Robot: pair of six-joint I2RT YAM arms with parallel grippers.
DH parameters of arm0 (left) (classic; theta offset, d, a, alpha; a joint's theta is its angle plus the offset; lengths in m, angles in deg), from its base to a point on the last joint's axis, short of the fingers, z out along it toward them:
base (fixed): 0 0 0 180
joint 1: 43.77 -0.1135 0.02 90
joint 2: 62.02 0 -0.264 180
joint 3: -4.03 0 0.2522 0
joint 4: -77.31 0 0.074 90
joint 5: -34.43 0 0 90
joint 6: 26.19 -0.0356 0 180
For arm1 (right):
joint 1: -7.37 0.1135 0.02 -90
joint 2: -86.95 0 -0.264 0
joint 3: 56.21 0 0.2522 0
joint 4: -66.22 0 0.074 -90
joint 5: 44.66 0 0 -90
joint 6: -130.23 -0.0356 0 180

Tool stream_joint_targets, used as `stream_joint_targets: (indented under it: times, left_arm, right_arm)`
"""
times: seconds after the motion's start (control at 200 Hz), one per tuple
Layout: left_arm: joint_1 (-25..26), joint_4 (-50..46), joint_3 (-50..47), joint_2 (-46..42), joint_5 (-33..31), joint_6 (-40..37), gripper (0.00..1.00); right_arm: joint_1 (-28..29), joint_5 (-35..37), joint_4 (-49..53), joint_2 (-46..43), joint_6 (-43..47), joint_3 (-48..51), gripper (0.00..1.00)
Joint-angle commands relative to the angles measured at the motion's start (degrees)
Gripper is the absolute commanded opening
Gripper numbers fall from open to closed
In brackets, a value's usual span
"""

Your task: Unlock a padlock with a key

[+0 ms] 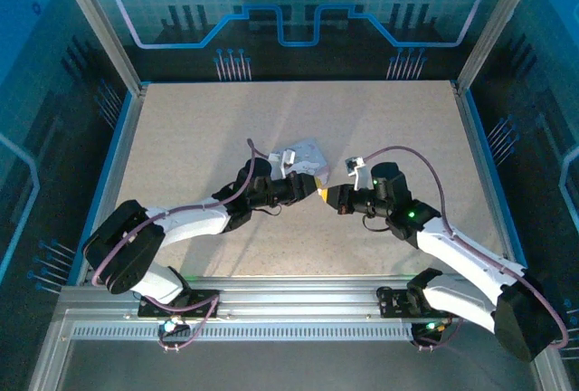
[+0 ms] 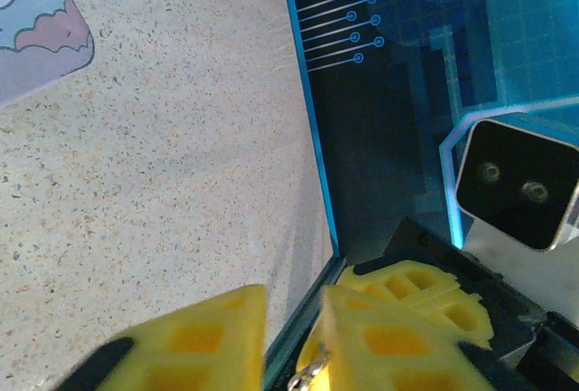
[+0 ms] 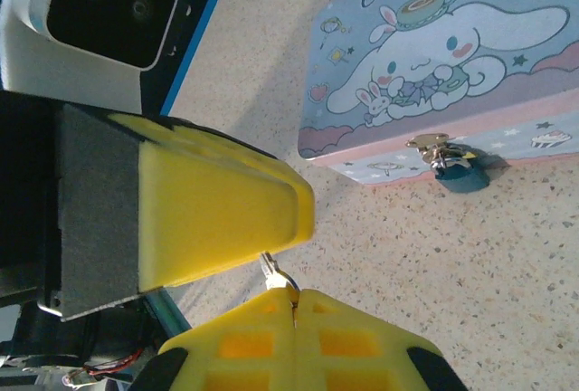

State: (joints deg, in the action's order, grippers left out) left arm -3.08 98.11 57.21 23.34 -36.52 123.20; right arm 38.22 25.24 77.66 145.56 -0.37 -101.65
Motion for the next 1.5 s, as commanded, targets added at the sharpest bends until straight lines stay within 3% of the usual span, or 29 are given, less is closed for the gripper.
stream_joint_targets:
  times: [0.0, 0.06, 0.585, 0.98, 1.215, 1.311, 1.436, 1.496]
  left_arm:
    - [0.3, 1.3, 1.4, -0.5, 0.4, -1.6, 0.06]
    - [0.3, 1.3, 1.2, -1.0, 0.3, -2.0, 0.0]
    - [0.4, 1.7, 0.7, -2.1, 0.2, -2.4, 0.0]
    - [0.3, 2.3, 0.8, -1.3, 0.9, -2.1, 0.0]
    - [0.2, 1.8, 0.7, -1.7, 0.8, -2.9, 0.0]
    - [0.0, -0.4, 1.4, -2.2, 0.5, -4.5, 0.15]
    - [-1.7, -8.0, 4.0, -3.4, 0.1, -8.7, 0.48]
    - [-2.8, -13.1, 6.3, -3.8, -0.8, -11.5, 0.56]
  right_arm:
    - [0.7, -3.2, -3.3, 0.8, -1.3, 0.8, 0.0]
    - [0.0, -5.2, -5.6, 1.2, -2.5, 1.5, 0.02]
    - [-2.7, -10.6, -12.8, 2.9, -7.0, 3.6, 0.17]
    - [-3.0, -10.7, -14.8, 4.0, -7.7, 3.4, 0.16]
    - [-3.1, -9.2, -12.6, 3.5, -6.7, 3.5, 0.03]
    - [-3.3, -8.2, -9.2, 2.5, -5.3, 3.4, 0.0]
    - [-3.6, -5.8, -2.3, 1.3, -1.9, 2.3, 0.0]
    - [-3.7, -4.2, 1.5, 0.7, 0.3, 1.8, 0.0]
